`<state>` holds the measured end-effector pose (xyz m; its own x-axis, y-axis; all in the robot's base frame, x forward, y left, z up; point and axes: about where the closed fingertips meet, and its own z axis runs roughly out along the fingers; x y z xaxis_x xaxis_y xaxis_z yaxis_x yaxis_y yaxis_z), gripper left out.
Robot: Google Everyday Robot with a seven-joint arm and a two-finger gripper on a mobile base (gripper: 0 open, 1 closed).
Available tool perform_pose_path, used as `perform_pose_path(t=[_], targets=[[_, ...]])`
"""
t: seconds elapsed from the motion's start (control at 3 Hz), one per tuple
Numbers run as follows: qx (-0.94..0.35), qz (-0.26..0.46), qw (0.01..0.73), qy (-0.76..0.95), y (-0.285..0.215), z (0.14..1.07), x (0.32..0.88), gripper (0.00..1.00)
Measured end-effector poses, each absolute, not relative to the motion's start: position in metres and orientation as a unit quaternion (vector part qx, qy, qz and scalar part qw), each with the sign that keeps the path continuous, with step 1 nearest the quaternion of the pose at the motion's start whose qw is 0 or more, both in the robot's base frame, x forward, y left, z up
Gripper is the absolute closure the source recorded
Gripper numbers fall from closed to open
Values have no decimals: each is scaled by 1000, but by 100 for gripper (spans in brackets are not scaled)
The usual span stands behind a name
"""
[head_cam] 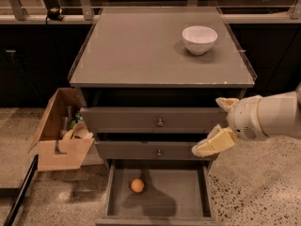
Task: Pick orange from bottom drawer and place on counter
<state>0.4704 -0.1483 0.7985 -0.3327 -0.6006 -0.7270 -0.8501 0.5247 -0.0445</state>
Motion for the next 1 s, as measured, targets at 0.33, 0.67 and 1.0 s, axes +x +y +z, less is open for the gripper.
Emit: perform_pose_path(t=[0.33, 0.67, 1.0], targets=[[-452, 199, 401, 771, -144, 774, 479, 0], [-504, 245, 435, 705, -135, 743, 490, 0], [-538, 272, 441, 665, -129, 724, 492, 0]])
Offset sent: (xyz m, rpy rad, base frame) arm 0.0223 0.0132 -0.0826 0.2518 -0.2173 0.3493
